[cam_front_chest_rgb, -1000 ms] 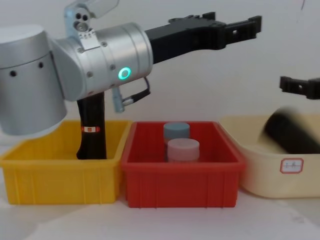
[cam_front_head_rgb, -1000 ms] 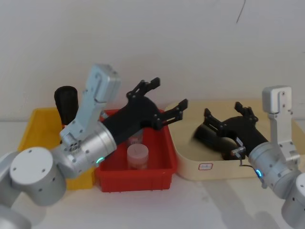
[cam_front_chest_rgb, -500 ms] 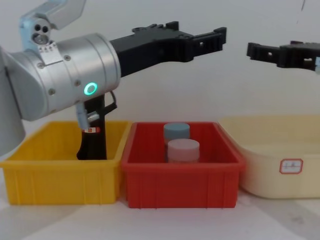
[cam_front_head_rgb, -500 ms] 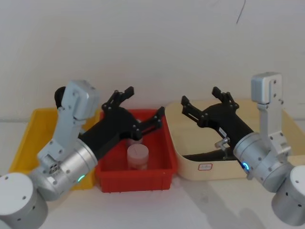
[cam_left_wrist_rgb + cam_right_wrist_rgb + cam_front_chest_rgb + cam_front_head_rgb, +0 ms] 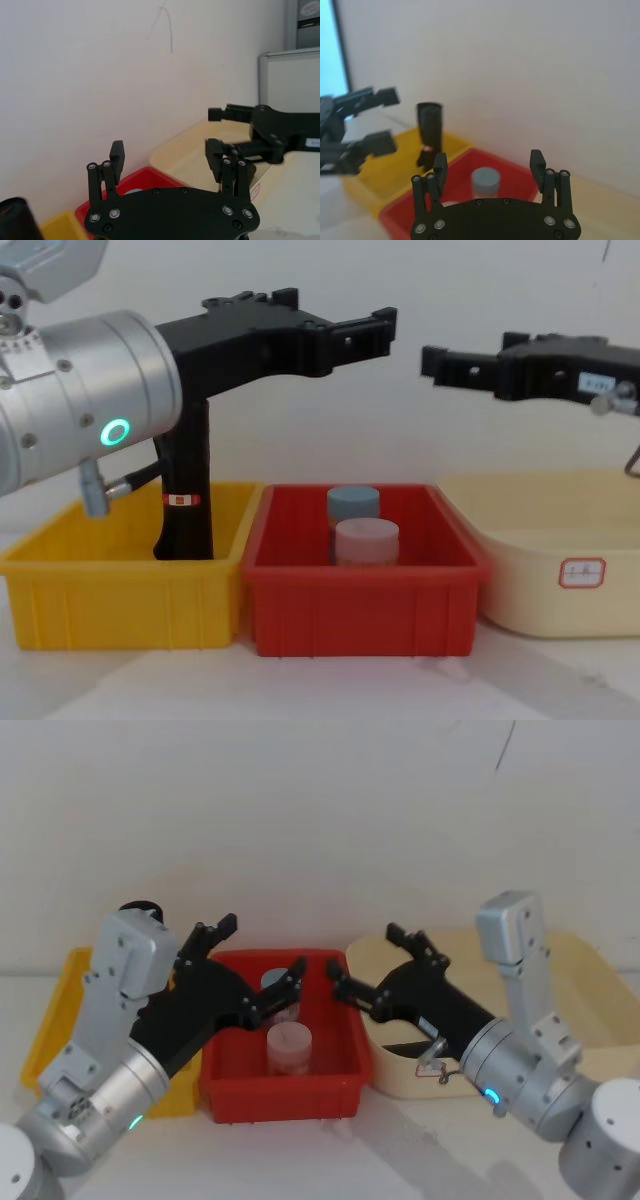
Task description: Pick up the garbage bag with the one hand and transfer it to the other hand.
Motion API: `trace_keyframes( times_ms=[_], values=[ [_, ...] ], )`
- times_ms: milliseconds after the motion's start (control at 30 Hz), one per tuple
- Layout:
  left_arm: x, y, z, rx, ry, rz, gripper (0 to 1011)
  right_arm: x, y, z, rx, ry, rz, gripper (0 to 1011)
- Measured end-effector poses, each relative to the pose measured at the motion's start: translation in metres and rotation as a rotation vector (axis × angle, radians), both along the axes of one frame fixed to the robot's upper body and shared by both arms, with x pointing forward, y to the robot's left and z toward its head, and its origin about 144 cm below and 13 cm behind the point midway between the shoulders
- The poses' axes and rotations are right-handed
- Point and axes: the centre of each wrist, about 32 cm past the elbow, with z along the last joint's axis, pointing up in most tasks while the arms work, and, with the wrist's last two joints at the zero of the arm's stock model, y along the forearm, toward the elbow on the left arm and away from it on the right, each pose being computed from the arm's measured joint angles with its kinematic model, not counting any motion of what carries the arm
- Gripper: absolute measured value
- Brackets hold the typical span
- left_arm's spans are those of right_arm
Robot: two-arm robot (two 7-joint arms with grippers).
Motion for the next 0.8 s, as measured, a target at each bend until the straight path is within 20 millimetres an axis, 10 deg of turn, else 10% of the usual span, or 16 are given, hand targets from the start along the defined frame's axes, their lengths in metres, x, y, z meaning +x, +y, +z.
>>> trace_keyframes(
  times_ms=[800],
  values=[
    [-0.045,0.015,-0.008,-0.019,-0.008,0.203,1001,-0.017,0.018,-0.026,-0.139,0.058,0.232,1001]
  ],
)
